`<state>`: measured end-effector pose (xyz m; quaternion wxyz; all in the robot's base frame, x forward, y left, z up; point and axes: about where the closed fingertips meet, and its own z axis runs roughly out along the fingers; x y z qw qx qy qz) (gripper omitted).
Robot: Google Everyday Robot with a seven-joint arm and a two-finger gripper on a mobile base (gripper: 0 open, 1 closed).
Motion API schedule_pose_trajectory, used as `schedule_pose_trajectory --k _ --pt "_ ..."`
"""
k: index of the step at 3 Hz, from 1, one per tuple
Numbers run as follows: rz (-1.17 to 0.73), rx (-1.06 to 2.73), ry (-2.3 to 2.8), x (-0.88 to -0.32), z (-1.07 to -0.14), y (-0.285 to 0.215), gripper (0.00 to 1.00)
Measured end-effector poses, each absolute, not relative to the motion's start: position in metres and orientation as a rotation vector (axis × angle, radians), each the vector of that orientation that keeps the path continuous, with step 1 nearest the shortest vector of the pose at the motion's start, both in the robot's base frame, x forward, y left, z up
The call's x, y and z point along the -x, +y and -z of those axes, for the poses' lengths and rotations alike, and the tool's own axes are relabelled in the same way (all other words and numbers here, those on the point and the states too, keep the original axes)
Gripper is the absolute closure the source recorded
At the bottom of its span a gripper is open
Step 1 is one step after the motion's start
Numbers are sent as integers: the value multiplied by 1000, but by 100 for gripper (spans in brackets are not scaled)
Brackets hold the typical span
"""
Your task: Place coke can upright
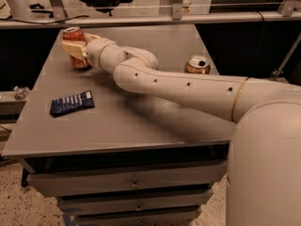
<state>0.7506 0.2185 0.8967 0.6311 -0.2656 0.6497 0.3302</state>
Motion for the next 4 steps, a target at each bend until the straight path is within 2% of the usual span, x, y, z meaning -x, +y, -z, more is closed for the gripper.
schedule_pose_trajectory --k 2,3,4 --pt "-756 608 1487 -751 -897 218 14" --pt "-719 609 1492 -737 -912 201 0" --pt "-677 610 1496 -720 -926 186 0"
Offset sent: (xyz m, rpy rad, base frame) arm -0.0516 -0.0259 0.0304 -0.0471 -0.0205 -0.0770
